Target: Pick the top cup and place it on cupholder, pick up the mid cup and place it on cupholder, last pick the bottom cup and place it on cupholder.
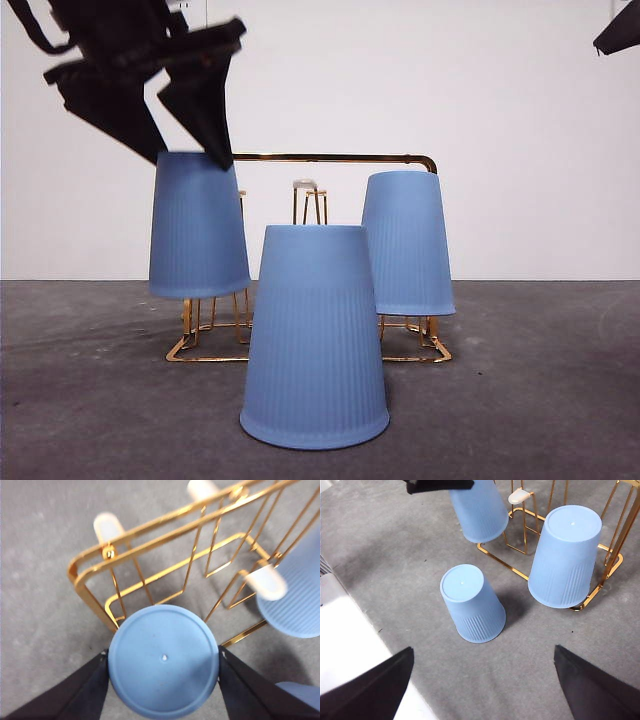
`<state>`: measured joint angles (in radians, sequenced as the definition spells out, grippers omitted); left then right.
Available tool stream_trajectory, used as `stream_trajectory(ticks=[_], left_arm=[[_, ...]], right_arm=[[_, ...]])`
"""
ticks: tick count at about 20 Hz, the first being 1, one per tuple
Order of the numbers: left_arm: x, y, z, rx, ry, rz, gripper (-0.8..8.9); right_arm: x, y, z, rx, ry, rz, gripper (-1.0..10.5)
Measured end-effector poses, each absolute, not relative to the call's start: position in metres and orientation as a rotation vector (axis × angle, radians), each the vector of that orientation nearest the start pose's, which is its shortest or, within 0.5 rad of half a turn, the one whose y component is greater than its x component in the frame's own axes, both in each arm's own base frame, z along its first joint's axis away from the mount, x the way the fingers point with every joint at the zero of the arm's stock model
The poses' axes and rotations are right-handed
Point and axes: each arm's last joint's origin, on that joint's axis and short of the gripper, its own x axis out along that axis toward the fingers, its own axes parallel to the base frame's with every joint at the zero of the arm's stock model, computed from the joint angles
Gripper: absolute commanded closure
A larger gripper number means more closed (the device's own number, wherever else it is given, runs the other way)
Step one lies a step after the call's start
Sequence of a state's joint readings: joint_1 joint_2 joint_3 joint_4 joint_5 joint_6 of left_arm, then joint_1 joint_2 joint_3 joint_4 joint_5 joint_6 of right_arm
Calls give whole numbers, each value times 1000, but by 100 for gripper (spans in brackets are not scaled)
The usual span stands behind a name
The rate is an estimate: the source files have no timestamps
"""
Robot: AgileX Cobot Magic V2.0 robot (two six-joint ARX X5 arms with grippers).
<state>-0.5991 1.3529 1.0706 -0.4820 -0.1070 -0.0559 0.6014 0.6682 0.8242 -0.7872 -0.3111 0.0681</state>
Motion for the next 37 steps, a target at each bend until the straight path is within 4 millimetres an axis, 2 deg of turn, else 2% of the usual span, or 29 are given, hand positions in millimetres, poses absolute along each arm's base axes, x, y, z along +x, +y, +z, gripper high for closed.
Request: stream_trajectory(ticks=[4, 7, 12, 15, 19, 25, 30, 35, 37], left_arm=[[244, -159, 275, 197, 772, -459, 560], [244, -159, 275, 195, 779, -457, 438], [242, -157, 272, 210, 822, -453, 436], [235, -153, 282, 199, 797, -455, 437], [211, -137, 314, 151, 689, -463, 439], [156, -105, 349, 92, 644, -561, 443], [119, -84, 355, 79, 686, -600, 443], [98, -73, 360, 58, 679, -643, 443], [91, -69, 361, 49, 679, -660, 443]], right_arm=[[96, 77, 308, -33, 675, 858, 501], [96, 77, 308, -33, 675, 858, 501], [96, 77, 309, -32, 667, 860, 501], [97, 77, 310, -28, 647, 862, 501], [102, 81, 310, -28, 645, 864, 501], [126, 99, 306, 10, 650, 918, 501], [147, 122, 292, 14, 720, 953, 501], [164, 153, 293, -21, 767, 996, 500], [170, 164, 287, -49, 795, 987, 500]])
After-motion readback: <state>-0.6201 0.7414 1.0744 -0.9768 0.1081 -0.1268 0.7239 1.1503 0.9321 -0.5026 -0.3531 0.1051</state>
